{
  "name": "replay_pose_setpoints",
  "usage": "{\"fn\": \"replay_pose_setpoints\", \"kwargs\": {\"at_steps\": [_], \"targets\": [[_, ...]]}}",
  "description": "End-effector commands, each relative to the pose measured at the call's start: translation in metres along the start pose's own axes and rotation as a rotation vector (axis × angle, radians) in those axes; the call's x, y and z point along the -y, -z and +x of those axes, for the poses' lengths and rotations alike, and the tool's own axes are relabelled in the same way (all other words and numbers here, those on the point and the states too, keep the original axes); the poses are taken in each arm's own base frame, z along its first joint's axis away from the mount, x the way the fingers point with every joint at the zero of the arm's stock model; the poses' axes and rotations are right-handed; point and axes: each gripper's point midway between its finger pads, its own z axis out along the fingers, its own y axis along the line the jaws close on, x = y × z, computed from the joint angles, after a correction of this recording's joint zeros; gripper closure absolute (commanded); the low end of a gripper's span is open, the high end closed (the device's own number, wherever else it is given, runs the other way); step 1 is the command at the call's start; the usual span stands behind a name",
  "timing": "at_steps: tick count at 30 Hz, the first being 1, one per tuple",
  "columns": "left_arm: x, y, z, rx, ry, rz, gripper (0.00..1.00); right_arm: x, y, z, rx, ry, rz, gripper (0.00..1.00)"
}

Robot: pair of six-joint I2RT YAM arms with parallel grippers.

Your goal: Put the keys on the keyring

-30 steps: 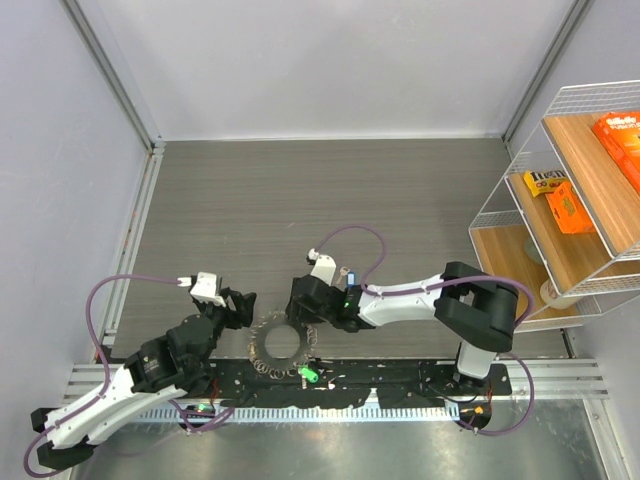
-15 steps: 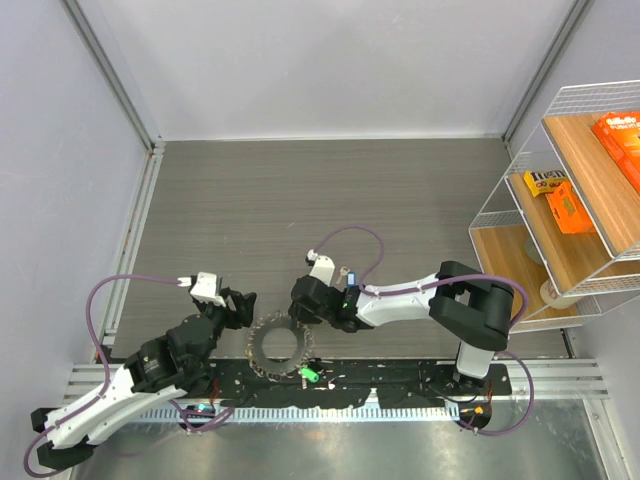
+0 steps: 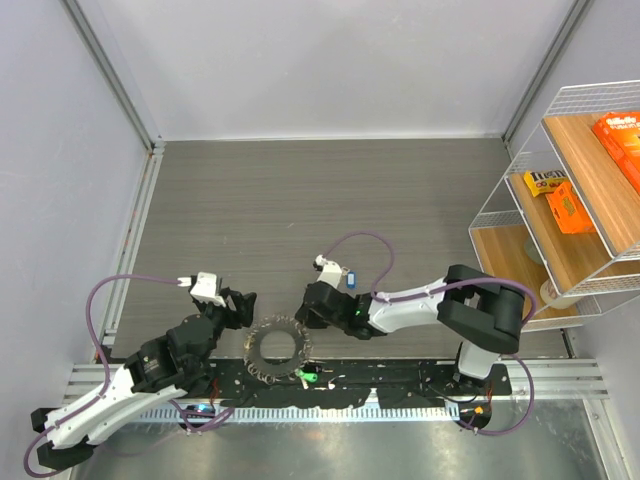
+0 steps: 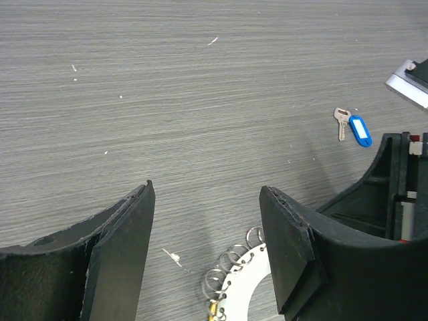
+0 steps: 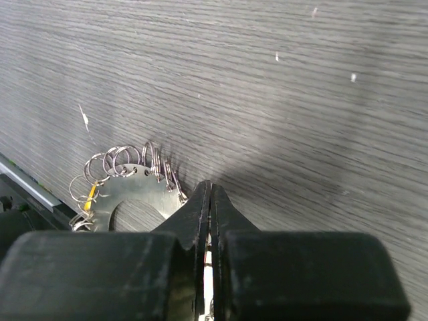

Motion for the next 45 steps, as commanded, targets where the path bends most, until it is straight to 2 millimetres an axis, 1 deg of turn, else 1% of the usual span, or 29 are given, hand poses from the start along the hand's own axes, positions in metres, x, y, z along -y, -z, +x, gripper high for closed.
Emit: {"fn": "replay_pose_setpoints", "kwargs": {"at_steps": [1, 2, 3, 5, 8, 13, 15, 16, 19, 20, 23, 24, 25, 26, 27, 28, 29, 30, 32, 33, 34, 35, 36, 37, 38, 39, 40, 43, 45], "targets": [[0.002, 0.019, -0.048, 0.222, 0.223, 0.088, 0.3, -0.012, 0.017, -0.02, 0.078, 0.047, -0.072, 0.95], [0.003, 0.019, -0.048, 0.221, 0.223, 0.094, 0.3, -0.02, 0.024, -0.027, 0.101, 0.068, -0.104, 0.95], [0.004, 0.02, -0.048, 0.219, 0.224, 0.102, 0.3, -0.026, 0.027, -0.03, 0.114, 0.079, -0.131, 0.95], [0.007, 0.021, -0.048, 0.213, 0.224, 0.124, 0.3, -0.039, 0.04, -0.041, 0.152, 0.098, -0.184, 0.95], [0.014, 0.024, -0.048, 0.199, 0.248, 0.16, 0.3, -0.052, 0.059, -0.051, 0.187, 0.149, -0.255, 0.95], [0.038, 0.031, -0.052, 0.181, 0.293, 0.292, 0.3, -0.066, 0.083, -0.059, 0.222, 0.219, -0.356, 0.95], [0.049, 0.039, -0.061, 0.192, 0.303, 0.362, 0.3, -0.078, 0.101, -0.064, 0.239, 0.249, -0.425, 0.95], [0.054, 0.044, -0.066, 0.197, 0.305, 0.399, 0.3, -0.081, 0.105, -0.064, 0.241, 0.258, -0.441, 0.95], [0.062, 0.058, -0.08, 0.212, 0.298, 0.476, 0.3, -0.095, 0.13, -0.069, 0.259, 0.321, -0.528, 0.95], [0.062, 0.064, -0.087, 0.223, 0.301, 0.493, 0.3, -0.096, 0.134, -0.069, 0.262, 0.349, -0.541, 0.95], [0.068, 0.078, -0.098, 0.234, 0.301, 0.558, 0.29, -0.11, 0.161, -0.073, 0.28, 0.392, -0.622, 0.95], [0.07, 0.084, -0.103, 0.242, 0.31, 0.586, 0.29, -0.11, 0.164, -0.072, 0.281, 0.415, -0.626, 0.95], [0.074, 0.09, -0.108, 0.25, 0.314, 0.621, 0.29, -0.113, 0.173, -0.072, 0.281, 0.424, -0.649, 0.95], [0.078, 0.096, -0.113, 0.259, 0.319, 0.654, 0.29, -0.113, 0.176, -0.071, 0.279, 0.439, -0.653, 0.95], [0.081, 0.103, -0.118, 0.268, 0.327, 0.686, 0.29, -0.117, 0.185, -0.075, 0.296, 0.443, -0.669, 0.95], [0.083, 0.109, -0.124, 0.277, 0.335, 0.717, 0.28, -0.121, 0.196, -0.07, 0.279, 0.459, -0.718, 0.95], [0.086, 0.115, -0.128, 0.284, 0.339, 0.749, 0.28, -0.123, 0.199, -0.068, 0.275, 0.466, -0.73, 0.95], [0.089, 0.12, -0.132, 0.292, 0.347, 0.774, 0.27, -0.126, 0.208, -0.069, 0.284, 0.478, -0.749, 0.95], [0.093, 0.131, -0.138, 0.303, 0.353, 0.829, 0.27, -0.131, 0.219, -0.067, 0.285, 0.506, -0.768, 0.95], [0.094, 0.134, -0.142, 0.31, 0.361, 0.843, 0.26, -0.132, 0.222, -0.066, 0.28, 0.521, -0.766, 0.95], [0.096, 0.138, -0.144, 0.312, 0.366, 0.863, 0.26, -0.137, 0.23, -0.066, 0.285, 0.53, -0.786, 0.95], [0.098, 0.141, -0.146, 0.318, 0.374, 0.883, 0.25, -0.137, 0.231, -0.064, 0.278, 0.548, -0.779, 0.95], [0.101, 0.145, -0.149, 0.32, 0.382, 0.905, 0.25, -0.143, 0.24, -0.065, 0.285, 0.554, -0.799, 0.95], [0.103, 0.148, -0.151, 0.319, 0.391, 0.927, 0.25, -0.143, 0.241, -0.06, 0.27, 0.571, -0.799, 0.94], [0.105, 0.15, -0.153, 0.322, 0.398, 0.942, 0.25, -0.147, 0.248, -0.063, 0.283, 0.573, -0.81, 0.94], [0.106, 0.152, -0.157, 0.328, 0.414, 0.947, 0.25, -0.148, 0.25, -0.061, 0.279, 0.579, -0.813, 0.95], [0.11, 0.158, -0.157, 0.321, 0.414, 0.986, 0.25, -0.152, 0.257, -0.062, 0.287, 0.578, -0.828, 0.95], [0.116, 0.161, -0.16, 0.299, 0.44, 1.019, 0.25, -0.156, 0.266, -0.061, 0.296, 0.595, -0.831, 0.95], [0.121, 0.162, -0.158, 0.278, 0.453, 1.039, 0.25, -0.159, 0.271, -0.069, 0.332, 0.582, -0.811, 0.95]]}}
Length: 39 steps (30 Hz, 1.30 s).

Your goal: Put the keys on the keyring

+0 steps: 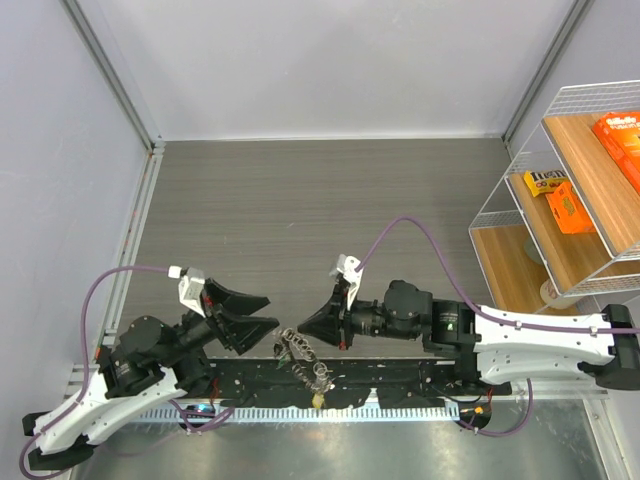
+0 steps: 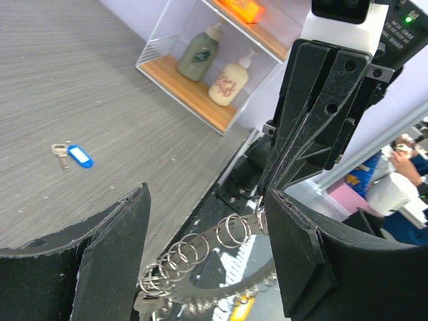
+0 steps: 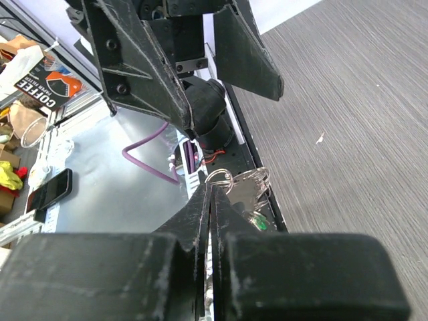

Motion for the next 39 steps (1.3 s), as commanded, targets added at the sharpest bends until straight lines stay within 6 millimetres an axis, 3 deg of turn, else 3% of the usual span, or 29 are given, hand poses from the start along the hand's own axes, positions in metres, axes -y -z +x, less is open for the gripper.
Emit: {"fn": "replay_pose_setpoints", "kwargs": {"at_steps": [1, 14, 28, 39], "targets": [[0.06, 0.049, -0.059, 0.256, 0.062, 0.286, 0.25, -0.023, 0.011, -0.057, 0.154, 0.037, -0.02, 0.94], [0.057, 0.035, -0.054, 0.272, 0.098, 0.303, 0.25, -0.038, 0.018, -0.08, 0.191, 0.08, -0.035, 0.95], [0.073, 0.022, -0.057, 0.268, 0.128, 0.385, 0.28, -0.065, 0.023, -0.084, 0.179, 0.092, -0.168, 0.95], [0.074, 0.018, -0.058, 0.272, 0.141, 0.393, 0.29, -0.084, 0.026, -0.09, 0.155, 0.162, -0.258, 0.94]]}}
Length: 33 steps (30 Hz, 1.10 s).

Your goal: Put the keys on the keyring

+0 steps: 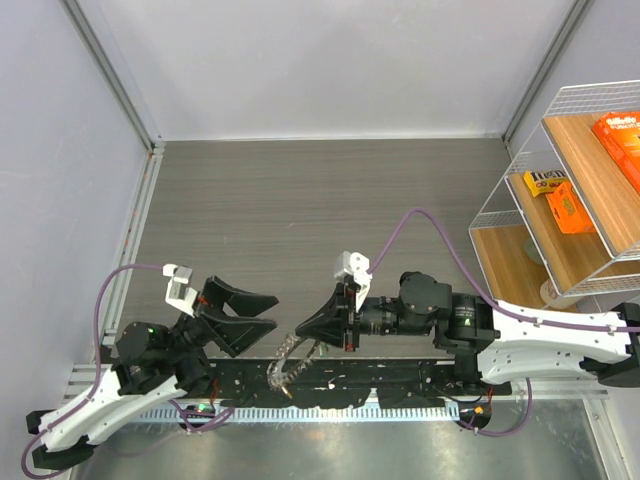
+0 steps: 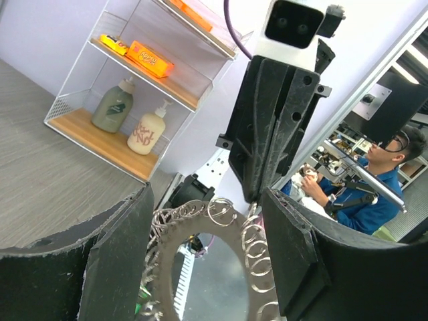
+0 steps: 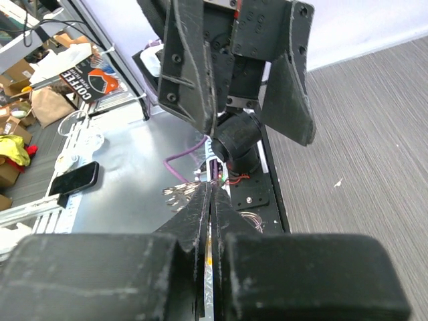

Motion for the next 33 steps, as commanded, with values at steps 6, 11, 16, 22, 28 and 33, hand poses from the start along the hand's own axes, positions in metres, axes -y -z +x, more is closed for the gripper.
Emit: {"fn": "replay_pose_setpoints", "kwargs": {"at_steps": [6, 11, 16, 22, 28, 33], "targets": [[0.032, 0.011, -0.019, 0.078, 0.038, 0.141, 0.31, -0.041, 0.007, -0.054, 0.102, 0.086, -0.167, 0.95], [0.034, 0.011, -0.016, 0.067, 0.083, 0.146, 0.32, -0.042, 0.006, -0.053, 0.088, 0.099, -0.173, 0.95], [0.035, 0.011, -0.013, 0.046, 0.121, 0.15, 0.32, -0.042, 0.004, -0.053, 0.084, 0.107, -0.175, 0.95], [0.04, 0.007, -0.008, 0.01, 0.151, 0.172, 0.33, -0.042, 0.001, -0.054, 0.075, 0.112, -0.172, 0.94], [0.04, 0.006, -0.001, -0.032, 0.17, 0.17, 0.37, -0.041, 0.002, -0.059, 0.085, 0.118, -0.163, 0.95], [0.041, 0.007, 0.002, -0.048, 0.174, 0.174, 0.43, -0.041, -0.001, -0.06, 0.084, 0.118, -0.161, 0.94]]}}
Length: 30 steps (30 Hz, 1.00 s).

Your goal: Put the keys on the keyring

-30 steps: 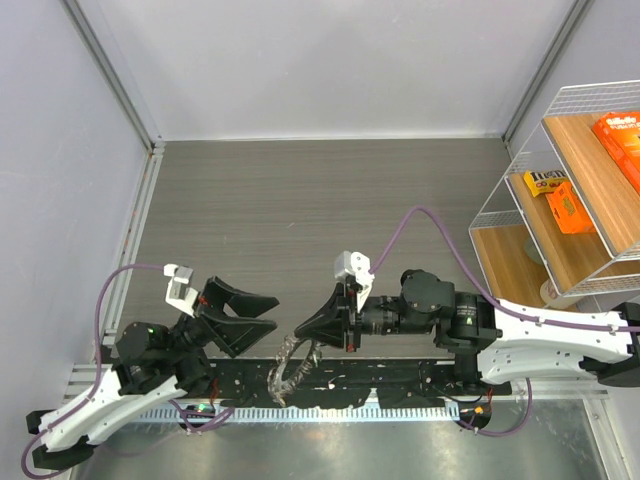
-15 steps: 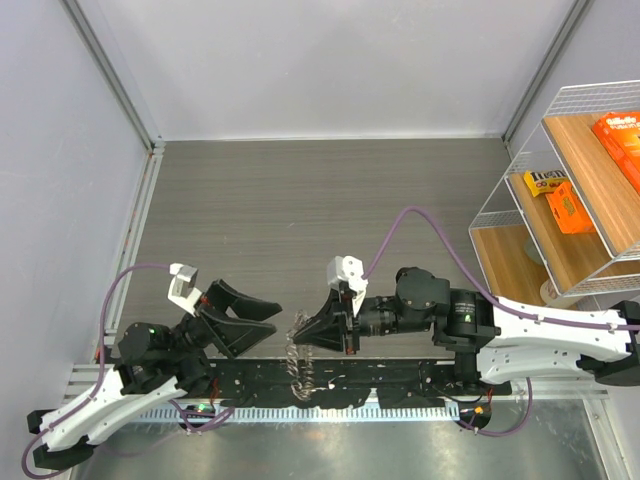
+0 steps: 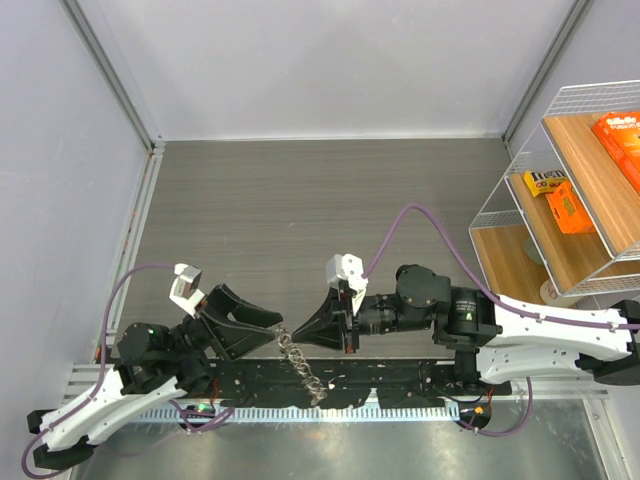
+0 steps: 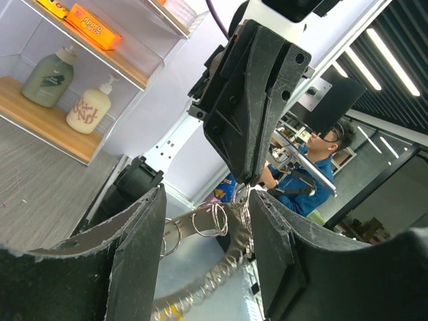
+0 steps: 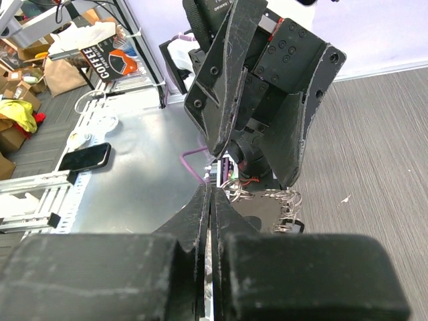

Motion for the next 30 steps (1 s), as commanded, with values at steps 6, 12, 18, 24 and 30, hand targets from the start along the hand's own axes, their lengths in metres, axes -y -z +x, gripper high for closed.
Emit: {"fn": "replay_pose_setpoints", "kwargs": {"at_steps": [6, 12, 18, 24, 30], "targets": [[0.017, -0.004, 0.003, -0.048, 0.017, 0.066, 0.48, -0.007, 0.001, -0.039, 0.097, 0.031, -0.007, 0.95], [0.017, -0.005, 0.01, -0.087, 0.038, 0.068, 0.5, 0.0, 0.0, -0.039, 0.098, 0.033, 0.03, 0.94], [0.014, -0.002, 0.012, -0.095, 0.041, 0.054, 0.51, 0.006, 0.003, -0.042, 0.11, 0.042, 0.071, 0.95], [0.01, -0.001, 0.013, -0.099, 0.047, 0.028, 0.51, 0.015, 0.004, -0.042, 0.106, 0.042, 0.12, 0.94], [0.003, 0.001, 0.015, -0.107, 0.041, -0.01, 0.51, 0.02, 0.006, -0.046, 0.116, 0.043, 0.152, 0.95]]}}
